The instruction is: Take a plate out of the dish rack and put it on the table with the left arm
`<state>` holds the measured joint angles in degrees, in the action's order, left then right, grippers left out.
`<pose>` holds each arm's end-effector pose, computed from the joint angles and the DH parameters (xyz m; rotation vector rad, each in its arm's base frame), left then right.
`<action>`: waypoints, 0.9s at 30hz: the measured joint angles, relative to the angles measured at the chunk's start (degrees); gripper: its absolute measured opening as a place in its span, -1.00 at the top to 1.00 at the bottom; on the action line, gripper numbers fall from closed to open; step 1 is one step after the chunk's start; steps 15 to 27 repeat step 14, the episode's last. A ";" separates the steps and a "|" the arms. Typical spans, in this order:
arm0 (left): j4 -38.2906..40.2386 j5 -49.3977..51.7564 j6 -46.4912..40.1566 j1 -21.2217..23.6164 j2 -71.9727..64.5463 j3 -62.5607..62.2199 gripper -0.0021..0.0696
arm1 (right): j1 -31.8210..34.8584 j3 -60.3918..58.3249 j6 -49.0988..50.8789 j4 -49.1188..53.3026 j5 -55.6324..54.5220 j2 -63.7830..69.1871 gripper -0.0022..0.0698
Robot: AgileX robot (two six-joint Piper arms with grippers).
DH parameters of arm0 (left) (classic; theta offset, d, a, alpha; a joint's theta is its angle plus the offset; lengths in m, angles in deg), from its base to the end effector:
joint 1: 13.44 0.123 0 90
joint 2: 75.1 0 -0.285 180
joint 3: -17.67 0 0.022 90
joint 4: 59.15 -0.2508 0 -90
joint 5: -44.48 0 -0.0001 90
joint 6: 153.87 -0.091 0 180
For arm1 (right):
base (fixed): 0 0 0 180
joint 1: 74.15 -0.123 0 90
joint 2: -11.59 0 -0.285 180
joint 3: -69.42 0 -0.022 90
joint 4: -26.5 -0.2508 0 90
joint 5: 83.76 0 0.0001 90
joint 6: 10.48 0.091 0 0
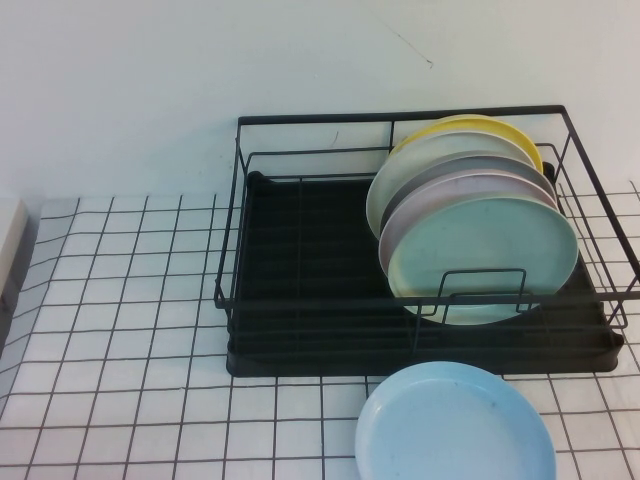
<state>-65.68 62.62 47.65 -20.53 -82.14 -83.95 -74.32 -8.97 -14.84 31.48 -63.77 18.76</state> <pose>0.0538 -0.0034 0.1786 -0.1552 1.8055 -0.2463 0.0532 -0.0026 0.1755 -0.1272 1.8386 -0.1357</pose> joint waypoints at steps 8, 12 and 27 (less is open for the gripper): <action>1.21 0.13 -3.12 0.00 0.00 -0.10 0.95 | 0.00 0.00 0.00 0.00 0.00 0.00 0.94; 1.10 0.13 -9.08 0.00 0.02 -0.10 0.95 | 0.00 0.00 0.00 0.00 0.00 0.00 0.94; 1.10 0.13 -10.70 0.00 0.02 -0.10 0.95 | 0.00 0.00 0.00 0.00 0.00 0.00 0.94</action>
